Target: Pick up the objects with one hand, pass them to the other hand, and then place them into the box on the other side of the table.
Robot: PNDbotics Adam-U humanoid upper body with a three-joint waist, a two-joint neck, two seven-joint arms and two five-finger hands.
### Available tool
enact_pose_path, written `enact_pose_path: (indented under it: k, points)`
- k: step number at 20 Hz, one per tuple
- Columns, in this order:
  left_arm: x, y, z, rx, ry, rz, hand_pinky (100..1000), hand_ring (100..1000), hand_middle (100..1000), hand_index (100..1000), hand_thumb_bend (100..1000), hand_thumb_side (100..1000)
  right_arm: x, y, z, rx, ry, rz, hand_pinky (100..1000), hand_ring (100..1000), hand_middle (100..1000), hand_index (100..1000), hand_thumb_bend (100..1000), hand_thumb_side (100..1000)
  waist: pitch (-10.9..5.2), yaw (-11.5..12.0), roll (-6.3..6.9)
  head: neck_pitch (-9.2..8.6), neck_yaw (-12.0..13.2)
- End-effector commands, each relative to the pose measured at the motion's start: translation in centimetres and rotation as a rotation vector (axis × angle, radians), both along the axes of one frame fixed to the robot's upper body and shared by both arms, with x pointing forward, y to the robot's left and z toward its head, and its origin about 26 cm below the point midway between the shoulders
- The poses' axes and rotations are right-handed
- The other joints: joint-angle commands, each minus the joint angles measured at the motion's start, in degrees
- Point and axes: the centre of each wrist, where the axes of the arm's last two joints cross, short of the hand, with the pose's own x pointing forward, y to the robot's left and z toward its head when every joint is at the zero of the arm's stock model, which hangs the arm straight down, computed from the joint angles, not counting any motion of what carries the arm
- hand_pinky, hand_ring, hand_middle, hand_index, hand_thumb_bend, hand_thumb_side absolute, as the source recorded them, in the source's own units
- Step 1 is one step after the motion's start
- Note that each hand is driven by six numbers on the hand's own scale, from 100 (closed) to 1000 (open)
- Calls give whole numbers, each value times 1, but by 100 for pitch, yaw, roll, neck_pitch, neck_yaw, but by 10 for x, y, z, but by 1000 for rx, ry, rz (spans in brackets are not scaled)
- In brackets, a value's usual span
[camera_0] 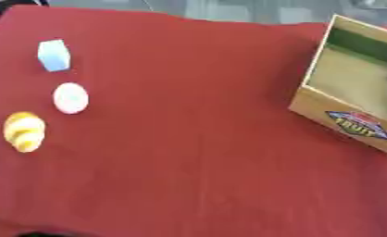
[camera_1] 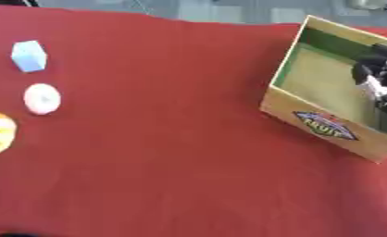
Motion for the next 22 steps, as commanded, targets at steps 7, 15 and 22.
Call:
enact_pose_path:
  k: [7,15,22]
  points:
    - [-1,7,10,39,-22,11,797,590,647,718,396,606,-2,-5,13,-30,-34,-7,874,864,746,894,351,237,-191,-3,-54,36,-49]
    - [4,27,66,284,-35,-19,810,617,673,745,419,499,-2,-7,15,-46,-35,-7,874,864,747,893,349,237,-208,7,0,100,-54]
    - [13,64,143,642,218,-121,857,692,719,797,526,402,-3,-10,18,-66,-39,-7,874,864,747,893,348,232,-253,-20,38,146,-32]
